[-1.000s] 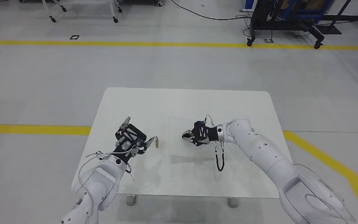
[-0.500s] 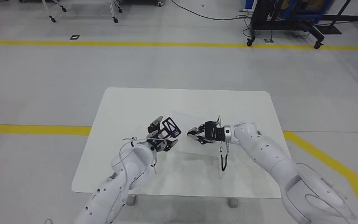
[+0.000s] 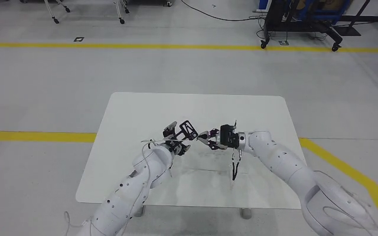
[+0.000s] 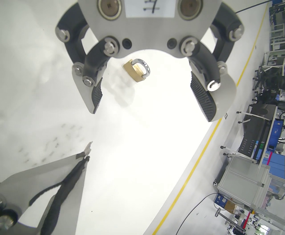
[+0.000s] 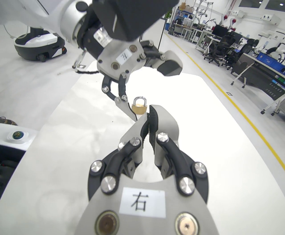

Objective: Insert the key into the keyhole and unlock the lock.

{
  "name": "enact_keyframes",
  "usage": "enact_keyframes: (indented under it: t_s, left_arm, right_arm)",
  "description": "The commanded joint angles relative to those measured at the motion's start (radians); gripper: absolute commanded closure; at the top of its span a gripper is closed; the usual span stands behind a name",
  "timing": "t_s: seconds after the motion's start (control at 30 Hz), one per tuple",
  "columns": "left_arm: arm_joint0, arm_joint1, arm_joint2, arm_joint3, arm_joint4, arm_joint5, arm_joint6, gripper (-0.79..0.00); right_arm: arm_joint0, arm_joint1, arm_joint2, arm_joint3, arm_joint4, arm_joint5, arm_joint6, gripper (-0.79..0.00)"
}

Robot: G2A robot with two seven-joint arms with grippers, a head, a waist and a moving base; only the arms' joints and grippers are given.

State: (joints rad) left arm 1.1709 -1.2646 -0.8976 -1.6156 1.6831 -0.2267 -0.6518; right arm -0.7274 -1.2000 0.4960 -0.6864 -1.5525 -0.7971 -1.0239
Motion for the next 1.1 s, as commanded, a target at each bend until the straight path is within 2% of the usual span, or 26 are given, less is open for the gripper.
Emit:
enact_keyframes:
  t_s: [0.0,0.1,0.2,0.3,0.43,0.5,0.6,0.7,0.77,0.97,1.07]
  left_arm:
    - [-0.007,-0.004,0.004,0.012,-0.004,0.001,0.0,-0.785]
    - [-0.012,-0.006,-0.011,0.005,-0.003,0.023,0.016,-0.785]
    - [0.025,0.004,-0.083,-0.064,-0.024,0.07,0.052,-0.785]
    - [0.118,0.026,-0.204,-0.17,-0.037,0.102,0.113,-0.785]
    - [0.288,0.053,-0.373,-0.275,-0.065,0.118,0.237,-0.785]
    - [0.359,0.061,-0.442,-0.291,-0.115,0.103,0.305,-0.785]
    - [0.433,0.065,-0.51,-0.28,-0.247,0.072,0.411,-0.785]
    - [0.443,0.066,-0.519,-0.27,-0.268,0.054,0.429,-0.785]
    - [0.443,0.066,-0.519,-0.27,-0.268,0.054,0.429,-0.785]
    - [0.442,0.065,-0.517,-0.281,-0.274,0.058,0.46,-0.785]
    - [0.453,0.062,-0.516,-0.289,-0.397,0.009,0.539,-0.785]
  right_arm:
    - [-0.003,0.013,-0.019,-0.02,0.04,0.013,-0.012,0.0]
    - [0.003,0.037,-0.055,-0.039,0.07,0.008,-0.007,0.0]
    - [0.008,0.042,-0.064,-0.039,0.067,0.0,0.001,0.0]
    - [0.008,0.042,-0.064,-0.039,0.067,0.0,0.001,0.0]
    - [0.008,0.042,-0.064,-0.039,0.067,0.0,0.001,0.0]
    - [-0.006,0.041,-0.061,-0.066,0.09,-0.001,0.002,0.0]
    - [-0.04,0.044,-0.031,-0.116,0.26,-0.048,0.049,0.0]
    - [-0.075,0.052,0.012,-0.172,0.501,-0.15,0.151,0.0]
    - [-0.084,0.058,0.037,-0.166,0.583,-0.212,0.212,0.0]
    - [-0.084,0.058,0.037,-0.166,0.583,-0.212,0.212,0.0]
    - [-0.089,0.058,0.037,-0.17,0.59,-0.214,0.215,0.0]
